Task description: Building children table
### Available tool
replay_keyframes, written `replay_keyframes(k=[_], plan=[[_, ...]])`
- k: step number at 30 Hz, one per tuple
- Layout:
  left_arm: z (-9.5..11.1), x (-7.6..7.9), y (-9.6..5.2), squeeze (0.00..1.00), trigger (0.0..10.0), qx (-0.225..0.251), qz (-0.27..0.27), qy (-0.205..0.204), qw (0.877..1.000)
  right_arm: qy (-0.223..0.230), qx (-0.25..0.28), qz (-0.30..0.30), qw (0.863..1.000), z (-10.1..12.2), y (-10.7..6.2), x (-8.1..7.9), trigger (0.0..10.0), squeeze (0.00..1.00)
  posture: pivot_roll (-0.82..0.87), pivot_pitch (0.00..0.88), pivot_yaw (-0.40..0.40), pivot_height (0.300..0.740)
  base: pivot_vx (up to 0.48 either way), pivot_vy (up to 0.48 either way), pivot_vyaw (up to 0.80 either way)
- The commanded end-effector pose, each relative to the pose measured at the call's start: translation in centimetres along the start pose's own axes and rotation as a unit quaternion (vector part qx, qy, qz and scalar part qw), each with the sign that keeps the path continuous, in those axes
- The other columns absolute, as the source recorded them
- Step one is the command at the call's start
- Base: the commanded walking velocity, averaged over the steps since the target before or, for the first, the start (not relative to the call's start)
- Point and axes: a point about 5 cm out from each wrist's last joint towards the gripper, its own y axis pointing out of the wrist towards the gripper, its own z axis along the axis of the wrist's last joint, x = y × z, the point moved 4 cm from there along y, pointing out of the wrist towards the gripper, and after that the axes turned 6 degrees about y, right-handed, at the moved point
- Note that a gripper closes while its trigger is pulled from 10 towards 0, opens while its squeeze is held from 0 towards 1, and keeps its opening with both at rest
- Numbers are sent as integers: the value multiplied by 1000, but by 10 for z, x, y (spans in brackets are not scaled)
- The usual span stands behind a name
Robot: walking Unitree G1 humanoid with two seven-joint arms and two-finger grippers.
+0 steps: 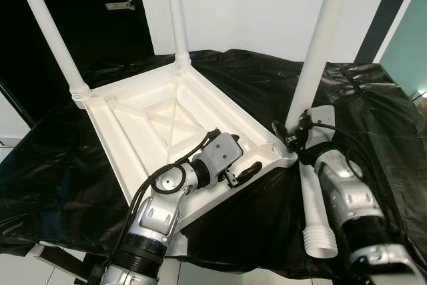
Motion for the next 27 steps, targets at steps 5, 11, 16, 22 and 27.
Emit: replay_keyframes(k=[5, 11, 16, 22, 27], plan=[[0, -18, 1, 0, 10000, -5, 68, -4, 998, 41, -70, -154, 985, -40, -22, -7, 10000, 0, -25, 0, 21, 740, 0, 0, 0], [1, -19, 1, 0, 10000, -5, 66, 0, 998, 37, -49, -126, 990, -30, -21, -17, 10000, 0, -30, 0, 24, 740, 0, 0, 0], [1, -22, 2, 0, 10000, -6, 68, 4, 998, 37, -43, -127, 990, -26, -21, -13, 10000, 0, -31, 0, 16, 740, 0, 0, 0], [0, -24, 0, 0, 10000, -7, 74, 2, 997, 50, -29, -100, 993, -18, -22, -22, 10000, 1000, -43, 0, 17, 740, 0, 0, 0], [0, -23, 0, 0, 10000, -7, 71, 4, 997, 75, -18, -31, 997, -10, -26, -26, 10000, 1000, -45, 0, 17, 740, 0, 0, 0]])
